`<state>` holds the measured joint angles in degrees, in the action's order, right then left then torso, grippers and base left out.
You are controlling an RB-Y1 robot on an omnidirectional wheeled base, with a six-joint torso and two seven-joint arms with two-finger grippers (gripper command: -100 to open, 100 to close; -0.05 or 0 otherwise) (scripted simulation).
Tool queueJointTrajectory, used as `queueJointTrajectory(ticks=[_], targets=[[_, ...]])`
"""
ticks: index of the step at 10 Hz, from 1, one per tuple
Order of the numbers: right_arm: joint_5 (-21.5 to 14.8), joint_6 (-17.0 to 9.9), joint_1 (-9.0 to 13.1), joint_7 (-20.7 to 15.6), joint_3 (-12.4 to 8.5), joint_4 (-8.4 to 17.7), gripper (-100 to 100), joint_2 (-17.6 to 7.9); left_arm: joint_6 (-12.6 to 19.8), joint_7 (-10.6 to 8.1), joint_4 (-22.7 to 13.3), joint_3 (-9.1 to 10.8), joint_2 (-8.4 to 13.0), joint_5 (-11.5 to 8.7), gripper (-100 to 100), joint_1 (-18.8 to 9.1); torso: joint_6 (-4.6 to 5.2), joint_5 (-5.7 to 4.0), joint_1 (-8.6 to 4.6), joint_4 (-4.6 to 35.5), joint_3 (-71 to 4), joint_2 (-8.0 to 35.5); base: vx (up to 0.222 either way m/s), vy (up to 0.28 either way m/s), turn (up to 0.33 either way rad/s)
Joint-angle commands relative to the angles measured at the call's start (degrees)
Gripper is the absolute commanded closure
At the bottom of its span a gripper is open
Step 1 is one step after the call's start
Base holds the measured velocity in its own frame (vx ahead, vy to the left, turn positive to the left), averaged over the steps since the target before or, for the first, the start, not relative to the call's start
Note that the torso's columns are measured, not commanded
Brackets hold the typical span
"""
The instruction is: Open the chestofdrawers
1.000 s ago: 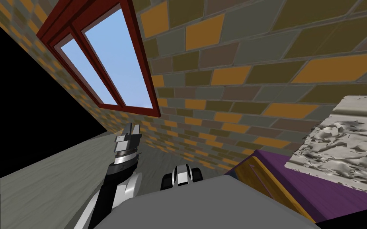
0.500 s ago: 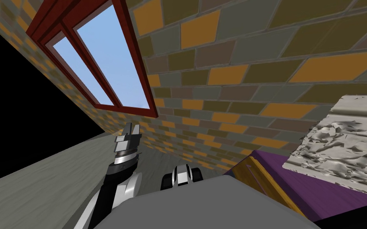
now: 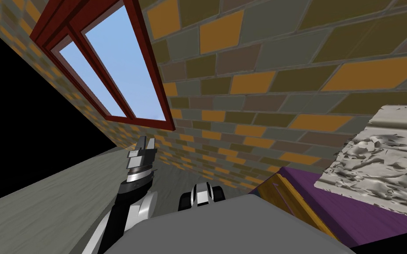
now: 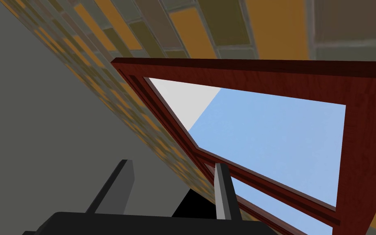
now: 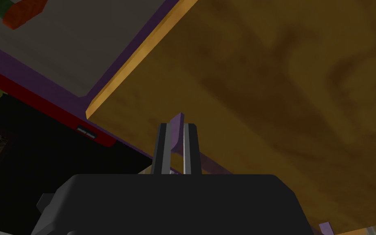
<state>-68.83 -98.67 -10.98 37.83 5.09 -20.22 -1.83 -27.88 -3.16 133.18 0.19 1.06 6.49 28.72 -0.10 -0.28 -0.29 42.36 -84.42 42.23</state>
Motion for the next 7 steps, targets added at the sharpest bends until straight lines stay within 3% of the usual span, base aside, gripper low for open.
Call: queueJointTrajectory(ticks=[1,2,7], targets=[[-1.21,-1.49,-2.27,-2.01,0.62,-4.79,100,1.20,0.00,0.00,0.00,0.00,0.00,0.00,0,0.00,0.00,0.02,0.07,0.00,-0.01,-0.01,0.019,0.029,0.008],[-1.21,-1.49,-2.27,-2.01,0.62,-4.79,100,1.20,0.00,0.00,0.00,0.00,0.00,0.00,0,0.00,-0.04,0.02,0.06,0.01,-0.01,-0.03,0.017,0.019,0.006],[-3.12,-4.07,-5.79,-4.96,1.49,-11.53,100,3.06,0.00,0.00,0.00,0.00,0.00,0.00,0,0.00,-0.14,0.11,0.01,0.02,-0.08,-0.10,0.018,0.013,0.009]])
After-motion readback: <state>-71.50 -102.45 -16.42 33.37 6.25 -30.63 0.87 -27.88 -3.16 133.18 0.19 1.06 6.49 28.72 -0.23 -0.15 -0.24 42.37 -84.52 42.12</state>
